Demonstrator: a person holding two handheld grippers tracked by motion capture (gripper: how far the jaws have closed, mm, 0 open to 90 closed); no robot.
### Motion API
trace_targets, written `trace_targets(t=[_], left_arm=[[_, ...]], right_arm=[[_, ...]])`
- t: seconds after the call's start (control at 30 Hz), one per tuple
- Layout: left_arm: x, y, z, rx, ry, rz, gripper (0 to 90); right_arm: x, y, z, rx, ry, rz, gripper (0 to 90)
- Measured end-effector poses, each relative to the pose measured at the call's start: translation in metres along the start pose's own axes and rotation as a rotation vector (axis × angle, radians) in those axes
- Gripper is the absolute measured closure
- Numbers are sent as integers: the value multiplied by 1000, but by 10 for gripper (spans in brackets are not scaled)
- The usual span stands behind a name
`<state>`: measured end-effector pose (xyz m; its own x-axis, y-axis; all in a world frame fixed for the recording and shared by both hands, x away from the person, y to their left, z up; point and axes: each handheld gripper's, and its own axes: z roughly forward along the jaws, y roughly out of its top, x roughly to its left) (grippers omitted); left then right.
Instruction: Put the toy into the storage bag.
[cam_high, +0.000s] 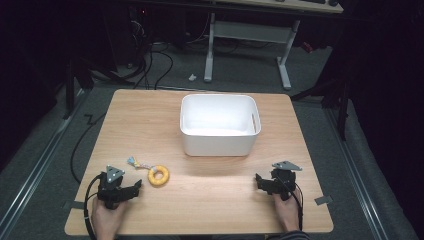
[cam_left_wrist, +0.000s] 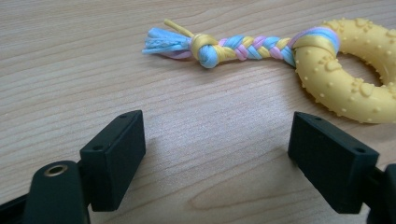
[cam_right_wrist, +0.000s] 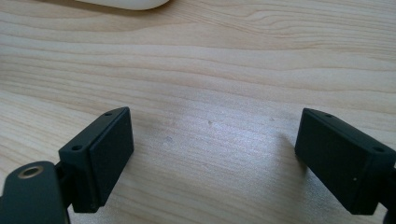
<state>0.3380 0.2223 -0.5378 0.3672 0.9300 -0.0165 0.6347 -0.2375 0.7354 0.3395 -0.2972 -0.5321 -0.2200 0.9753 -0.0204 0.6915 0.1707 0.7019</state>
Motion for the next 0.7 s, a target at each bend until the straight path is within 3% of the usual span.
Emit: trace_targets(t=[0.7], left_arm=[[-1,2,2,5,4,-2,168]], right_arm=[[2,-3,-3,1,10,-7,124]])
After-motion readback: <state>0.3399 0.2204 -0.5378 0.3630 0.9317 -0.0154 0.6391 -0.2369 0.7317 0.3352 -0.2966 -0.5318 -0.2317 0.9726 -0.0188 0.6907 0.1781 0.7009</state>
